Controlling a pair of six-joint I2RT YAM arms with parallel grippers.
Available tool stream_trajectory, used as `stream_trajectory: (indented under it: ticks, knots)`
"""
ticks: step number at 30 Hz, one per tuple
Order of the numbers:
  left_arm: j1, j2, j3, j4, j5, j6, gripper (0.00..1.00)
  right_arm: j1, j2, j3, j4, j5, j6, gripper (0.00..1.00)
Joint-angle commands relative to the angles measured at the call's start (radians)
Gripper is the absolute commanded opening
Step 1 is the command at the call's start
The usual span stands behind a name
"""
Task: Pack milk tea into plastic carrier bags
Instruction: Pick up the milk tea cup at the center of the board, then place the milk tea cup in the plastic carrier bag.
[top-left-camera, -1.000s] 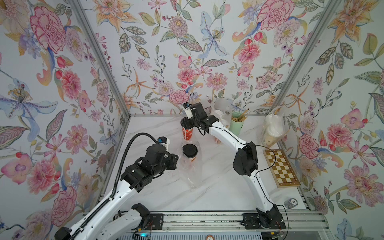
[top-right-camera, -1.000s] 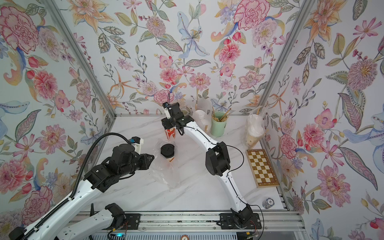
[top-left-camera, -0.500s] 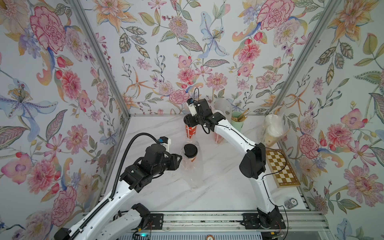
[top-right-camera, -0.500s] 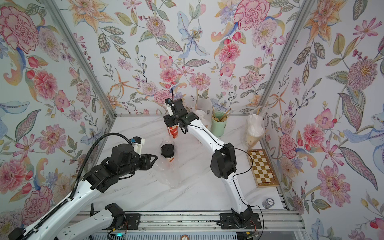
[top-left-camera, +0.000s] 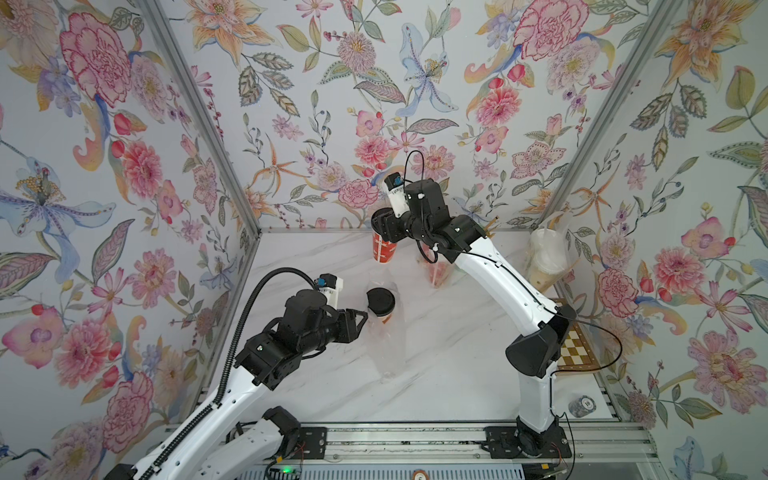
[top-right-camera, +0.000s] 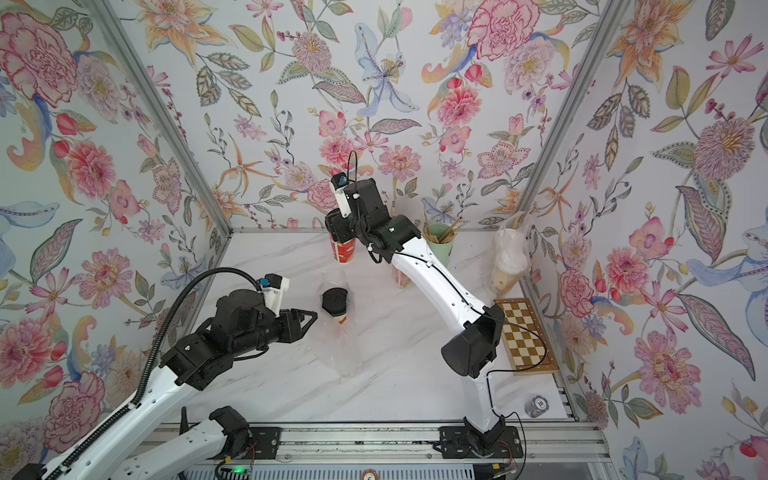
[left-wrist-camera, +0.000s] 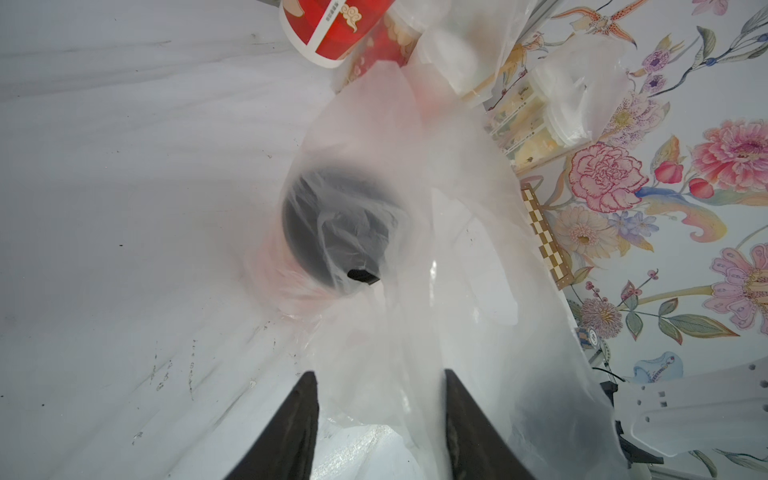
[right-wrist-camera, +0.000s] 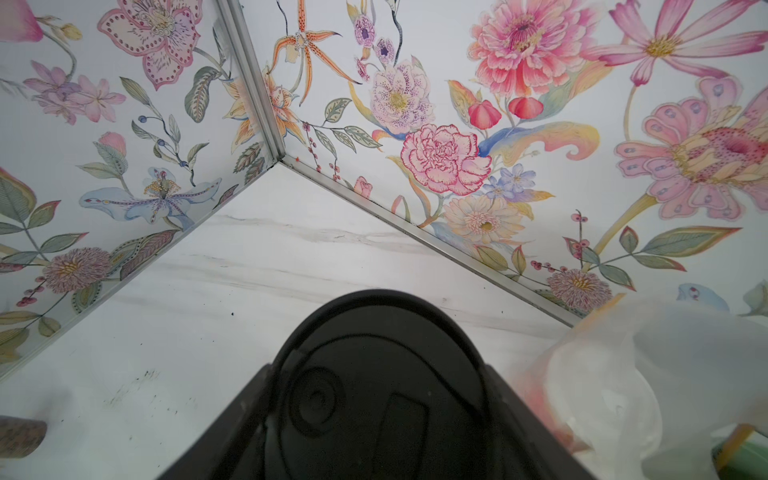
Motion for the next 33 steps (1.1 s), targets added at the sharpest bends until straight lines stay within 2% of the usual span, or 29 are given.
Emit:
stream_trajectory:
  ticks: [1,9,19,33]
  knots:
    - [-0.001,-0.012,-0.030,-0.005,0.020,-0.011,0.50,0.036,-0.083,-0.003,-0.037,0.042,0.020,0.67]
    - [-0.016,-0.057,-0.069,0.001,0.039,-0.026,0.51,0.159,-0.192,-0.004,-0.090,0.146,0.000,0.67]
    - [-0.035,-0.089,-0.121,0.038,0.079,-0.048,0.51,0.298,-0.323,-0.040,-0.185,0.246,0.072,0.67]
    - [-0.067,-0.152,-0.179,0.075,0.138,-0.093,0.51,0.389,-0.473,-0.261,-0.225,0.179,0.263,0.66]
